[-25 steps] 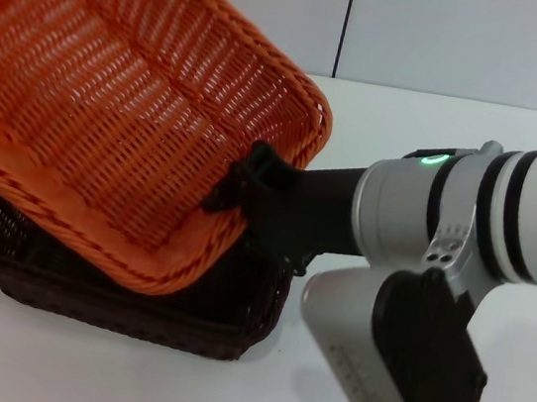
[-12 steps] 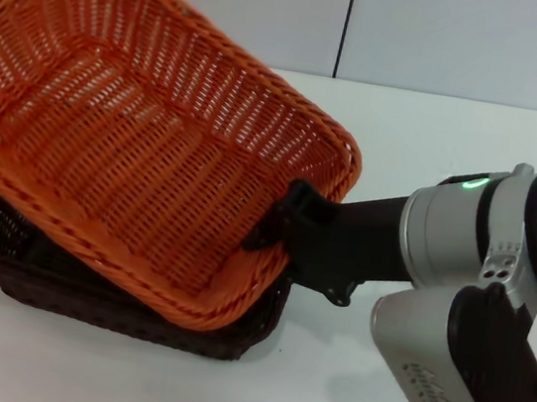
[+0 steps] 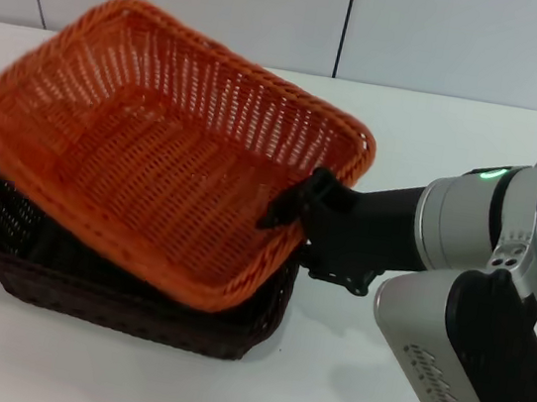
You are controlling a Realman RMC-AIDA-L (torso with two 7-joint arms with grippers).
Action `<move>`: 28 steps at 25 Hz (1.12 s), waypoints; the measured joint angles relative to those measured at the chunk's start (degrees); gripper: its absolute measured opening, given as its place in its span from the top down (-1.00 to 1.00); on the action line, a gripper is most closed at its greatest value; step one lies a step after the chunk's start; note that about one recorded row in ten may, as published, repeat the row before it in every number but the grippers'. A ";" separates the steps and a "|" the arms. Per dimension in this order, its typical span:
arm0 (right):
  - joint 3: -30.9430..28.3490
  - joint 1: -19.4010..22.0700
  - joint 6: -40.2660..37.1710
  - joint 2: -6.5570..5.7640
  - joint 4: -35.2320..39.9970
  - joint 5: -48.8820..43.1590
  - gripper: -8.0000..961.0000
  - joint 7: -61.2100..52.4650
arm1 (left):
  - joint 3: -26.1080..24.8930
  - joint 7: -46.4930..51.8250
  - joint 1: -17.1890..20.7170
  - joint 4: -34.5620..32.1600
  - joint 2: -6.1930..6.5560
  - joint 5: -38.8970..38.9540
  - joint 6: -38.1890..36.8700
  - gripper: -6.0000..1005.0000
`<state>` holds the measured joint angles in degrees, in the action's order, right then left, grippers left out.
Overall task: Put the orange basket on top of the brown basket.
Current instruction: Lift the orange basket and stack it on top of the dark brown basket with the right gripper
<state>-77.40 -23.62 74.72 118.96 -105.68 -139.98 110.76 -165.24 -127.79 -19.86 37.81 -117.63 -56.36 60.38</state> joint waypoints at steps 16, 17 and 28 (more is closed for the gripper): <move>3.97 2.84 4.13 0.12 -9.83 -5.32 0.18 -3.57 | 0.00 -0.60 0.57 -0.67 0.11 1.19 0.52 0.18; 4.44 3.23 3.82 0.15 -10.76 -7.63 0.18 -4.97 | 0.00 -0.68 0.64 -0.66 0.17 1.42 0.76 0.18; 5.79 4.48 -8.25 0.17 -10.71 -14.25 0.18 -5.67 | 0.00 -0.79 0.35 -0.61 0.38 1.65 1.25 0.18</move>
<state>-71.61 -19.14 66.48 119.12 -116.39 -154.23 105.09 -165.23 -128.59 -19.51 37.20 -117.24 -54.71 61.62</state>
